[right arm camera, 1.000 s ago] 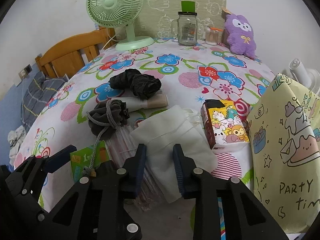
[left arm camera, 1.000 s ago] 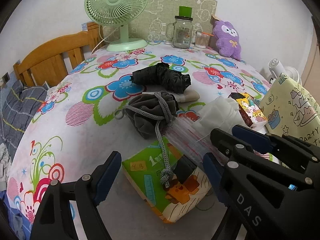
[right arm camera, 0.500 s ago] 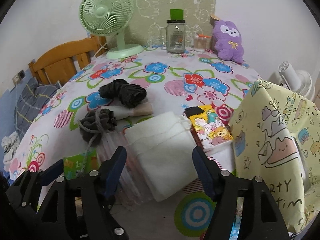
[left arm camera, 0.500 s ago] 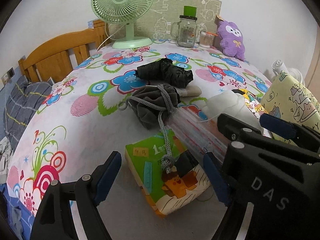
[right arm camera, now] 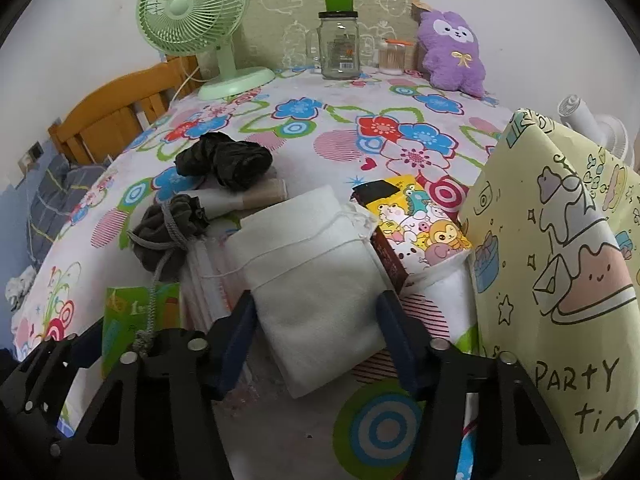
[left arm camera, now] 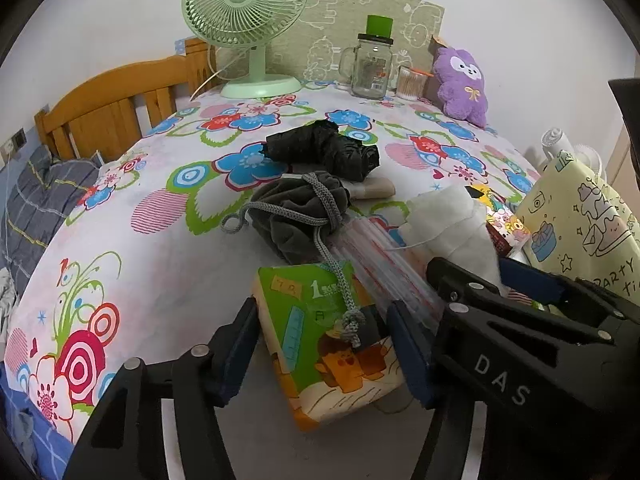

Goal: Organize soft objects
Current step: 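Close the right tool on the white cloth while the left tool grasps the green book, then carry the white cloth with the right tool while the left tool carries the book to the box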

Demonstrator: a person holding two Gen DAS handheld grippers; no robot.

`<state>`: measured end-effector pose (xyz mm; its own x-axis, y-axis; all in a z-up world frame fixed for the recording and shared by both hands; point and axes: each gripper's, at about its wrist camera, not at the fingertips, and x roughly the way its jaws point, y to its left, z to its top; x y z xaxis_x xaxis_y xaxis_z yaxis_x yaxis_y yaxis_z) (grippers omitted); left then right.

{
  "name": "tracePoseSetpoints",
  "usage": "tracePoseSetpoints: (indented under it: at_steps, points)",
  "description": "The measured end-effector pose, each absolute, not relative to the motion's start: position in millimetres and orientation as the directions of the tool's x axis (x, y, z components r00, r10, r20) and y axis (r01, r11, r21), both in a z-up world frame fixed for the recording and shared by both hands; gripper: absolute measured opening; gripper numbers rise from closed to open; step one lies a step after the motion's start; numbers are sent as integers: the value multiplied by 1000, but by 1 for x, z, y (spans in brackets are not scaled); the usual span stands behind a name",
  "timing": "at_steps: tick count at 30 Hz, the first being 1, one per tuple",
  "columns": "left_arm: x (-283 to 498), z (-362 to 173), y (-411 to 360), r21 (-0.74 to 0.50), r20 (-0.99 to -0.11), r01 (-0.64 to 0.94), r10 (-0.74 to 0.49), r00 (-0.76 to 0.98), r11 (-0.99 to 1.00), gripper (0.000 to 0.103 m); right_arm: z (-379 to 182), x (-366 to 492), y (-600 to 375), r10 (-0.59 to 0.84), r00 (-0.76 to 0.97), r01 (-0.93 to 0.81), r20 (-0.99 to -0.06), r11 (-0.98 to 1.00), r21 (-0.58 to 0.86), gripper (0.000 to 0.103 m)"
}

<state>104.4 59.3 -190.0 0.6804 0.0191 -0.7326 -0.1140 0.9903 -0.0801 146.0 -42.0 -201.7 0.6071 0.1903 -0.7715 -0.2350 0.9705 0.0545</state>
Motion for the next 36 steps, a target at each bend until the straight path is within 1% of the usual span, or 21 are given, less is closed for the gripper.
tracePoseSetpoints:
  at_steps: [1, 2, 4, 6, 9, 12, 24, 36]
  points:
    - [104, -190, 59, -83, -732, -113, 17, 681, 990, 60, -201, 145, -42, 194, 611, -237, -767, 970, 56, 52]
    - [104, -190, 58, -87, -733, -112, 13, 680, 990, 58, -201, 144, -41, 194, 612, -238, -766, 970, 56, 46]
    - [104, -189, 57, -78, -734, -106, 15, 679, 991, 55, -202, 144, -41, 199, 611, -239, -766, 969, 61, 39]
    - [103, -189, 56, -76, -735, -104, 15, 678, 992, 51, -201, 143, -41, 202, 609, -246, -767, 967, 60, 30]
    - [103, -188, 56, -79, -738, -103, 12, 675, 992, 49, -199, 140, -42, 209, 609, -246, -765, 967, 69, 23]
    - [101, -184, 58, -81, -735, -110, 15, 678, 991, 49, -195, 137, -44, 223, 612, -248, -759, 965, 84, 22]
    - [94, -150, 52, -70, -680, -89, 17, 733, 994, 49, -160, 124, -43, 274, 650, -281, -709, 953, 112, 22]
    - [89, -116, 45, -56, -634, -72, 21, 773, 996, 49, -121, 112, -53, 265, 692, -270, -671, 958, 100, 22]
